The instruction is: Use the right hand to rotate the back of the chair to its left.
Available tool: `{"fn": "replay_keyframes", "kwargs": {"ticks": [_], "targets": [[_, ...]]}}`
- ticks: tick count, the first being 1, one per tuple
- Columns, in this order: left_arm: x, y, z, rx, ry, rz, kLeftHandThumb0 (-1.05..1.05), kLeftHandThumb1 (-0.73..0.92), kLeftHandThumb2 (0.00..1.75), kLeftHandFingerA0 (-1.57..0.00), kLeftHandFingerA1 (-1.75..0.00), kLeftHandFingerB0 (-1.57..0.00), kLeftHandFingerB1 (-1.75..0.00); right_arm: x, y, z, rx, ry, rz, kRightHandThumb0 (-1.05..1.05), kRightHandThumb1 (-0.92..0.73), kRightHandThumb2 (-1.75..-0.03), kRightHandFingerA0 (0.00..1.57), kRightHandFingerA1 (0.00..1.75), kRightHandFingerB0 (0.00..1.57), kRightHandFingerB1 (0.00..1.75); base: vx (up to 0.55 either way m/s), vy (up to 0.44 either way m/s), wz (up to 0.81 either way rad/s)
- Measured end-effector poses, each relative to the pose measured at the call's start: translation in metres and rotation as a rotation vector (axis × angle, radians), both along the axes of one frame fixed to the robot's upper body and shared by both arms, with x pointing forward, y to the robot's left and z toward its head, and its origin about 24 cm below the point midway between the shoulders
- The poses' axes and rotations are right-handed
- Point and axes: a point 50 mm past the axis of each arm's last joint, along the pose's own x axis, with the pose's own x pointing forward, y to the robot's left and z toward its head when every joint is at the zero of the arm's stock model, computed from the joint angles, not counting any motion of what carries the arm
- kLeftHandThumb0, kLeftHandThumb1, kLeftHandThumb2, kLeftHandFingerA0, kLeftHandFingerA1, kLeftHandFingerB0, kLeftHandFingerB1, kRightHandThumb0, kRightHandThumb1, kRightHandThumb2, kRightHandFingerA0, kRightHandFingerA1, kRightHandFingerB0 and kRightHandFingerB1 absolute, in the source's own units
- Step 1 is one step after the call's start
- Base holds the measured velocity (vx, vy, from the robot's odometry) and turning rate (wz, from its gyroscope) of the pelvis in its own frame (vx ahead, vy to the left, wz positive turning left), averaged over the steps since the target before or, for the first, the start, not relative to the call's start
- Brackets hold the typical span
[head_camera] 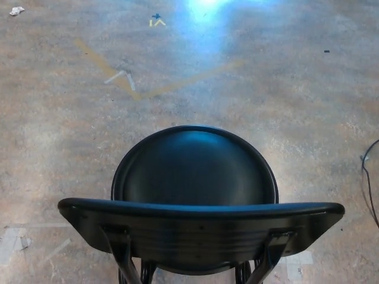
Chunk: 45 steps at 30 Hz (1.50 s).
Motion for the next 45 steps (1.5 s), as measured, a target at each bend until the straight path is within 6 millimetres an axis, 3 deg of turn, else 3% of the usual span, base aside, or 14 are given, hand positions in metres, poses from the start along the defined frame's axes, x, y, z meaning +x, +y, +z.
{"fn": "replay_keyframes", "kwargs": {"ticks": [1, 6, 14, 15, 16, 17, 20, 33, 34, 37, 38, 45], "targets": [[-0.001, 0.0, 0.0, -0.001, 0.001, 0.006, -0.57, 0.79, 0.64, -0.57, -0.47, -0.5, -0.41, 0.002, -0.001, 0.002, -0.003, -0.018, 0.002, -0.96, -0.67, -1.08, 0.0, 0.08, 0.0, 0.12, 0.0, 0.0, 0.0], [-0.002, 0.001, 0.0, -0.003, 0.002, 0.027, -0.58, 0.77, 0.63, -0.59, -0.47, -0.54, -0.43, 0.017, -0.006, 0.013, -0.03, -0.122, 0.034, -1.04, -0.66, -1.07, 0.0, 0.03, 0.0, 0.07, 0.0, 0.0, 0.0], [0.001, -0.001, 0.0, -0.004, -0.009, 0.032, -0.57, 0.78, 0.64, -0.58, -0.46, -0.52, -0.42, 0.061, -0.003, 0.049, -0.092, -0.391, 0.191, -1.05, -0.62, -1.05, 0.0, 0.0, 0.0, 0.0, 0.0, 0.0, 0.0], [0.002, -0.001, 0.0, -0.003, -0.011, 0.032, -0.56, 0.79, 0.64, -0.57, -0.45, -0.51, -0.41, 0.067, -0.001, 0.056, -0.099, -0.432, 0.223, -1.05, -0.76, -0.63, 0.0, 0.0, 0.0, 0.0, 0.0, 0.0, 0.0], [0.003, -0.001, 0.0, -0.003, -0.015, 0.031, -0.56, 0.79, 0.64, -0.57, -0.45, -0.51, -0.41, 0.075, 0.003, 0.064, -0.106, -0.482, 0.263, -1.05, -0.76, -0.63, 0.0, 0.0, 0.0, 0.0, 0.0, 0.0, 0.0], [0.004, -0.001, 0.0, -0.003, -0.018, 0.03, -0.55, 0.78, 0.64, -0.58, -0.46, -0.52, -0.41, 0.08, 0.005, 0.069, -0.111, -0.516, 0.29, -1.02, -0.58, -1.0, 0.0, 0.0, 0.0, 0.03, 0.0, 0.0, 0.0], [0.007, -0.001, 0.001, -0.002, -0.028, 0.034, -0.57, 0.8, 0.64, -0.6, -0.46, -0.54, -0.42, 0.093, 0.015, 0.086, -0.124, -0.621, 0.378, -1.05, -0.61, -1.04, 0.0, 0.0, 0.0, 0.01, 0.0, 0.0, 0.0], [0.009, -0.001, 0.001, 0.0, -0.029, 0.025, -0.57, 0.78, 0.64, -0.6, -0.46, -0.54, -0.42, 0.101, 0.039, 0.12, -0.187, -0.771, 0.627, -0.99, -0.58, -0.99, 0.0, 0.0, 0.0, 0.0, 0.0, 0.0, 0.0], [0.009, -0.001, 0.001, -0.001, -0.03, 0.028, -0.57, 0.79, 0.64, -0.6, -0.46, -0.54, -0.42, 0.102, 0.04, 0.122, -0.192, -0.776, 0.642, -1.05, -0.76, -0.64, 0.0, 0.0, 0.0, 0.0, 0.0, 0.0, 0.0], [0.009, -0.001, 0.001, 0.0, -0.031, 0.029, -0.56, 0.77, 0.63, -0.6, -0.46, -0.55, -0.43, 0.103, 0.043, 0.126, -0.202, -0.787, 0.675, -1.05, -0.77, -0.65, 0.0, 0.0, 0.0, 0.0, 0.0, 0.0, 0.0], [0.009, -0.001, 0.001, 0.0, -0.032, 0.031, -0.56, 0.78, 0.63, -0.6, -0.46, -0.54, -0.42, 0.103, 0.044, 0.127, -0.204, -0.789, 0.681, -1.0, -0.59, -1.0, 0.0, 0.0, 0.0, 0.0, 0.0, 0.0, 0.0], [0.009, 0.0, 0.002, 0.007, -0.035, 0.05, -0.56, 0.79, 0.64, -0.6, -0.46, -0.52, -0.41, 0.105, 0.055, 0.138, -0.219, -0.816, 0.77, -1.0, -0.59, -1.01, 0.0, 0.0, 0.0, 0.0, 0.0, 0.0, 0.0]]}}
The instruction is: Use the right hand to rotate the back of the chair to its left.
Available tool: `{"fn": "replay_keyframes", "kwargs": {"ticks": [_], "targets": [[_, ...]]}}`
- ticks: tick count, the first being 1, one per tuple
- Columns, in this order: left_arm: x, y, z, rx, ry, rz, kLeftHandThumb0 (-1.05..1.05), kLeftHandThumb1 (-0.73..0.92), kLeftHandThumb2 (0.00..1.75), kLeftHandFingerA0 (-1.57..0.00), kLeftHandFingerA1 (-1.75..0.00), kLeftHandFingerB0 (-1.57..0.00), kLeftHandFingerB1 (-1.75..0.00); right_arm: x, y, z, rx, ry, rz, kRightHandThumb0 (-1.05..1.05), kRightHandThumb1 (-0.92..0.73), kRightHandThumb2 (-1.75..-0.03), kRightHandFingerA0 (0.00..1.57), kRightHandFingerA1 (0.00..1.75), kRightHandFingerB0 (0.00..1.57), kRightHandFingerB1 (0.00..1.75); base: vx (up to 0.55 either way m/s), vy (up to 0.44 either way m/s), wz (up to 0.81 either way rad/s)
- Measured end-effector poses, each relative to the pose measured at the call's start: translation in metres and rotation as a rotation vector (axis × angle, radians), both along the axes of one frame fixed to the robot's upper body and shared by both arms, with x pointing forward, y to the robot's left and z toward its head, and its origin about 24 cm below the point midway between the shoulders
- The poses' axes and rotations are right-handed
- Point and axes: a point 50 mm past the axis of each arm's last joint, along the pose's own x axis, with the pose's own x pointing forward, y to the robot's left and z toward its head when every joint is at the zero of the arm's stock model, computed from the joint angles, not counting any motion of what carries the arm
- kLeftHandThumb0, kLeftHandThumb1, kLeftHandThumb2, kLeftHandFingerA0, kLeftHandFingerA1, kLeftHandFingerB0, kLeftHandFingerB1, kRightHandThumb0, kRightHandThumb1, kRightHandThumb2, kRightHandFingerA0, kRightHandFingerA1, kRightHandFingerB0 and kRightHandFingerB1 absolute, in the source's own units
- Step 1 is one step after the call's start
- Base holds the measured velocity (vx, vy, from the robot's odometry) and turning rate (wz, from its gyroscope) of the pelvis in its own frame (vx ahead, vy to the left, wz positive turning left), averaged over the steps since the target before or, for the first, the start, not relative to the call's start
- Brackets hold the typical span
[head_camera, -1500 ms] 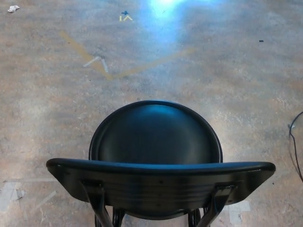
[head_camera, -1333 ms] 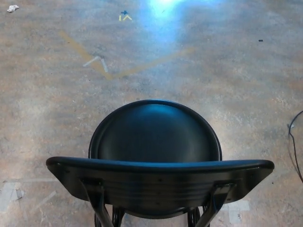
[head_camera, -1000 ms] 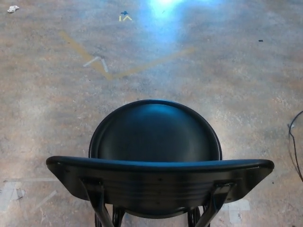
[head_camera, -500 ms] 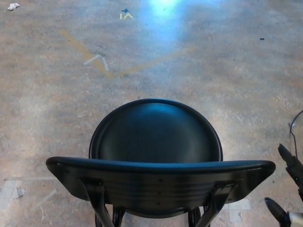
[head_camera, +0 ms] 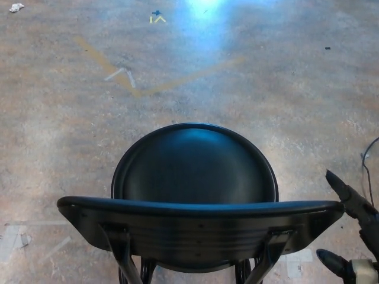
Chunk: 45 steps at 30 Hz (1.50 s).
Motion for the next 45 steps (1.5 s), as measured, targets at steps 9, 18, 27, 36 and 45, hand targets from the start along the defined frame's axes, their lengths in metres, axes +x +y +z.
{"fn": "replay_keyframes", "kwargs": {"ticks": [9, 18, 27, 36, 45], "targets": [[0.001, 0.0, 0.0, 0.004, -0.001, -0.008, -0.57, 0.79, 0.64, -0.58, -0.46, -0.52, -0.42, 0.007, 0.032, 0.006, -0.01, -0.012, 0.099, -1.05, -0.79, -0.65, 0.0, 0.0, 0.0, 0.0, 0.0, 0.0, 0.0], [0.001, 0.001, 0.0, 0.006, -0.002, -0.005, -0.57, 0.79, 0.64, -0.59, -0.47, -0.53, -0.42, 0.017, 0.068, 0.009, -0.031, -0.008, 0.199, -1.0, -0.6, -1.01, 0.0, 0.0, 0.0, 0.0, 0.0, 0.0, 0.0], [0.001, 0.002, 0.001, 0.013, 0.003, -0.021, -0.57, 0.78, 0.63, -0.58, -0.47, -0.52, -0.42, 0.021, 0.098, 0.01, -0.033, 0.006, 0.288, -1.05, -0.78, -0.65, 0.0, 0.0, 0.0, 0.0, 0.0, 0.0, 0.0], [0.004, 0.003, 0.002, 0.015, -0.005, -0.02, -0.57, 0.79, 0.64, -0.58, -0.48, -0.53, -0.43, 0.025, 0.132, 0.015, -0.058, -0.001, 0.392, -1.05, -0.77, -0.64, 0.0, 0.0, 0.0, 0.0, 0.0, 0.0, 0.0], [0.004, 0.008, 0.003, 0.029, -0.003, -0.021, -0.56, 0.8, 0.64, -0.56, -0.46, -0.51, -0.42, 0.026, 0.179, 0.025, -0.097, -0.009, 0.538, -1.03, -0.78, -0.63, 0.0, 0.0, 0.0, 0.0, 0.0, 0.0, 0.0]]}}
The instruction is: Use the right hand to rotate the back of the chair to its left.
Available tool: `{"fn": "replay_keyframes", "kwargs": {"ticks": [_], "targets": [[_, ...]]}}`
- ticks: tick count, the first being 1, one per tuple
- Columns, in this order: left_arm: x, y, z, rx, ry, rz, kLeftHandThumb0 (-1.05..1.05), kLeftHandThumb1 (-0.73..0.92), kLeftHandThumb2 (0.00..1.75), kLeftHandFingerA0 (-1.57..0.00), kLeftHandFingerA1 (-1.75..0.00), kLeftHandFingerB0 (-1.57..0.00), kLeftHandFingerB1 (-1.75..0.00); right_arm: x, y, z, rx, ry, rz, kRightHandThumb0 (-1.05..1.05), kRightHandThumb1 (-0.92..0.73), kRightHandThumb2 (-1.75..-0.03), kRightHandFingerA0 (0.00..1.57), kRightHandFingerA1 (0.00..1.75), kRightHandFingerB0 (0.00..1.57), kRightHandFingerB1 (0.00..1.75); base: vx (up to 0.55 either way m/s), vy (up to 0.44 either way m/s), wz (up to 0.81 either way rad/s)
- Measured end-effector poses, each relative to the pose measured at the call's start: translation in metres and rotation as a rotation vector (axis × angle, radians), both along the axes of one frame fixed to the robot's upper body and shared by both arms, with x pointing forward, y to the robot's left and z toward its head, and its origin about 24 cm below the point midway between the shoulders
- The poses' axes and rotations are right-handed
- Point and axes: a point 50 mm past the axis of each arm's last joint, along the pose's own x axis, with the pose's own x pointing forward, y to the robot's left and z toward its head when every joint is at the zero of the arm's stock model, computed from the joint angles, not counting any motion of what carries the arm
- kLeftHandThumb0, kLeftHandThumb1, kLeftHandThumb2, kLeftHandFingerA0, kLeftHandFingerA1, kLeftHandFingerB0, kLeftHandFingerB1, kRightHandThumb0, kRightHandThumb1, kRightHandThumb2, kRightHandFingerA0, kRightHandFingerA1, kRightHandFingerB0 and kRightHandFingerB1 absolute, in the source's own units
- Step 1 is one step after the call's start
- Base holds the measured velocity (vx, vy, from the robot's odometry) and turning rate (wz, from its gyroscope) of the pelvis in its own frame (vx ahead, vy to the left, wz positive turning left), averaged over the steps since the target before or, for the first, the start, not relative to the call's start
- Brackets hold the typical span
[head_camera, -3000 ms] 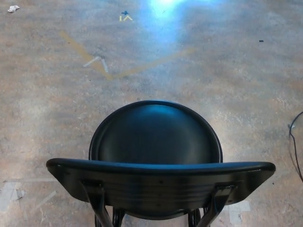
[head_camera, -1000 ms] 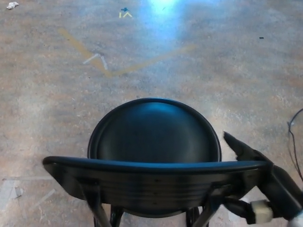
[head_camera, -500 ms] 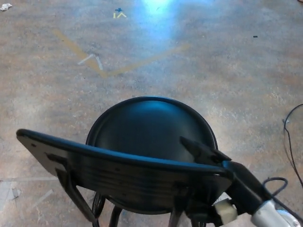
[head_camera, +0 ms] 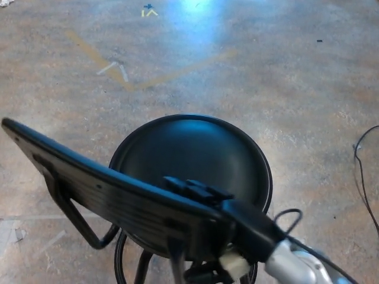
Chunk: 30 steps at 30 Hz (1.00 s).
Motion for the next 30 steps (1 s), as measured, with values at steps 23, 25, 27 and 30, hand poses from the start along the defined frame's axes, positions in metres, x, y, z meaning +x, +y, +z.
{"fn": "replay_keyframes", "kwargs": {"ticks": [23, 25, 27, 30], "targets": [[0.003, 0.001, 0.001, 0.001, -0.009, 0.006, -0.56, 0.78, 0.63, -0.59, -0.48, -0.54, -0.43, 0.039, 0.097, 0.048, -0.115, -0.089, 0.15, -1.03, -0.65, -1.08, 0.02, 0.12, 0.0, 0.0, 0.0, 0.0, 0.0], [0.003, 0.001, 0.001, 0.001, -0.009, 0.006, -0.56, 0.79, 0.64, -0.58, -0.47, -0.53, -0.43, 0.04, 0.097, 0.046, -0.127, -0.082, 0.146, -1.03, -0.65, -1.07, 0.02, 0.11, 0.0, 0.0, 0.0, 0.0, 0.0], [0.003, 0.001, 0.001, 0.002, -0.009, 0.003, -0.56, 0.79, 0.64, -0.58, -0.47, -0.53, -0.43, 0.041, 0.096, 0.042, -0.142, -0.07, 0.142, -1.02, -0.65, -1.07, 0.02, 0.13, 0.0, 0.0, 0.0, 0.0, 0.0], [0.003, 0.001, 0.001, 0.002, -0.01, 0.003, -0.56, 0.78, 0.64, -0.61, -0.48, -0.55, -0.44, 0.041, 0.096, 0.04, -0.145, -0.068, 0.142, -1.04, -0.65, -1.07, 0.02, 0.11, 0.0, 0.0, 0.0, 0.0, 0.0]]}}
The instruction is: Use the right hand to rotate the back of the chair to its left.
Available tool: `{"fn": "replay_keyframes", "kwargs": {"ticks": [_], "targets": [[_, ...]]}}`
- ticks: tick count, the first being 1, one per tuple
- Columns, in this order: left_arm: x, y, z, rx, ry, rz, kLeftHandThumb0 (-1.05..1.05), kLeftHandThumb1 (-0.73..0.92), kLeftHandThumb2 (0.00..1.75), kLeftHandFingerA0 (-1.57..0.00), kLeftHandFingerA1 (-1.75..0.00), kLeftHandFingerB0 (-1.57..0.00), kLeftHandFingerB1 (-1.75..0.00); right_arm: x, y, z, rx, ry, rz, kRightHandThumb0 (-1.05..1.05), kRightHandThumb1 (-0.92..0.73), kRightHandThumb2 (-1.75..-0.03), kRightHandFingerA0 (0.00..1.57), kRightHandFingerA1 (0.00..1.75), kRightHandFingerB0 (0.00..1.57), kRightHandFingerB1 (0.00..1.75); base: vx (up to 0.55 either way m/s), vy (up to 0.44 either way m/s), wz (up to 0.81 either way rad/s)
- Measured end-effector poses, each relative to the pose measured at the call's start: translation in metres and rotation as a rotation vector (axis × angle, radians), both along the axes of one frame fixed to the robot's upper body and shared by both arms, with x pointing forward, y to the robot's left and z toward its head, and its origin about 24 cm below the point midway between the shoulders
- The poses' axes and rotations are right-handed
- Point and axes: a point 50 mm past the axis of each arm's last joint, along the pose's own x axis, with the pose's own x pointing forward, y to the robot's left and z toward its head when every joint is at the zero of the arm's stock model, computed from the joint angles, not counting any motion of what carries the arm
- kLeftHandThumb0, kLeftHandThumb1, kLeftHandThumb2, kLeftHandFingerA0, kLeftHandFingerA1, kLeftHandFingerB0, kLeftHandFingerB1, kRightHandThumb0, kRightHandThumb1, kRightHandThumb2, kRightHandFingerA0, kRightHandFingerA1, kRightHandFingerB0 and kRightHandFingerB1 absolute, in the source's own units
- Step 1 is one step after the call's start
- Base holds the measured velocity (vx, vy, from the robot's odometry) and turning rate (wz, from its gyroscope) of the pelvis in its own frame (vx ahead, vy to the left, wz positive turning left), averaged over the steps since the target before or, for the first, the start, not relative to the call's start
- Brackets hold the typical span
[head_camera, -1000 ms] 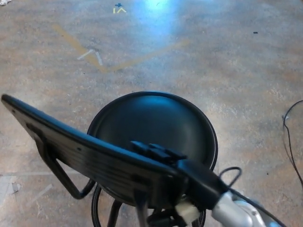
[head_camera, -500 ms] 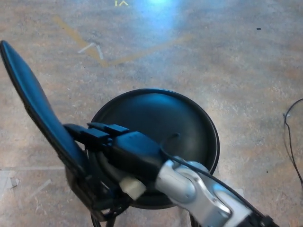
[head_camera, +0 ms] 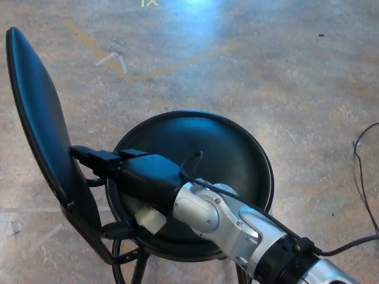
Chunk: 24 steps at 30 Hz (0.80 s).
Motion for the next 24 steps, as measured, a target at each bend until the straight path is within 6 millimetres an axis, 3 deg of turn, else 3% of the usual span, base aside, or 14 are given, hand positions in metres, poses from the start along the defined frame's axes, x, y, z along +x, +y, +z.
{"fn": "replay_keyframes", "kwargs": {"ticks": [6, 12, 19, 24], "targets": [[0.0, 0.0, 0.0, 0.001, 0.001, -0.002, -0.56, 0.79, 0.64, -0.59, -0.47, -0.53, -0.43, -0.001, -0.003, -0.003, 0.011, 0.007, -0.007, -1.04, -0.67, -1.1, 0.0, 0.1, 0.0, 0.0, 0.0, 0.0, 0.0], [-0.003, 0.0, -0.001, 0.001, 0.007, -0.002, -0.56, 0.79, 0.64, -0.6, -0.47, -0.53, -0.42, -0.007, -0.021, -0.002, 0.056, -0.016, -0.021, -0.97, -0.62, -1.05, 0.0, 0.04, 0.0, 0.02, 0.0, 0.0, 0.0], [0.0, 0.0, 0.0, 0.002, 0.001, -0.004, -0.56, 0.78, 0.64, -0.62, -0.48, -0.55, -0.43, -0.015, -0.053, 0.02, 0.164, -0.11, -0.068, -0.96, -0.62, -1.05, 0.0, 0.05, 0.0, 0.02, 0.0, 0.0, 0.0], [0.0, 0.0, 0.0, 0.002, 0.001, -0.004, -0.56, 0.79, 0.64, -0.6, -0.47, -0.53, -0.42, -0.025, -0.091, 0.034, 0.218, -0.196, -0.139, -0.95, -0.63, -1.07, 0.0, 0.06, 0.0, 0.05, 0.0, 0.0, 0.0]]}}
